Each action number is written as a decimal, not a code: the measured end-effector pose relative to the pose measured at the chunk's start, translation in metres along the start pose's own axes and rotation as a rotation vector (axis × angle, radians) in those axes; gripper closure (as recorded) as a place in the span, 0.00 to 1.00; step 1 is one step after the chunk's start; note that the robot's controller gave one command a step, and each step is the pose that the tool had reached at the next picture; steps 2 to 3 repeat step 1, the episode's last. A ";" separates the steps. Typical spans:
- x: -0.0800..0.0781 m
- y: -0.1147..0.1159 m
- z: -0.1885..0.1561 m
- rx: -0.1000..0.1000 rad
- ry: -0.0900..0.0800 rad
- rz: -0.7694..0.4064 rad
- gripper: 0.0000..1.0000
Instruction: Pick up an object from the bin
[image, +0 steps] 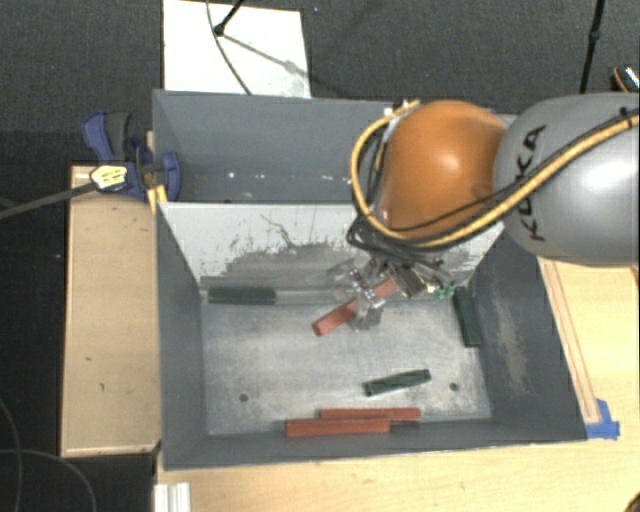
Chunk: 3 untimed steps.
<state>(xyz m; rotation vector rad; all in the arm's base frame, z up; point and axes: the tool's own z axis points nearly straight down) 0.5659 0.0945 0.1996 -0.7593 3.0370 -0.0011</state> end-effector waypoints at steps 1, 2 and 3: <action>0.011 0.009 -0.071 -0.002 0.003 -0.447 1.00; 0.011 0.009 -0.071 -0.002 0.003 -0.447 1.00; 0.011 0.009 -0.071 -0.002 0.003 -0.447 1.00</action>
Offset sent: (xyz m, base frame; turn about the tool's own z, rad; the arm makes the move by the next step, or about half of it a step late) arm -0.0162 0.0023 0.0689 -0.4476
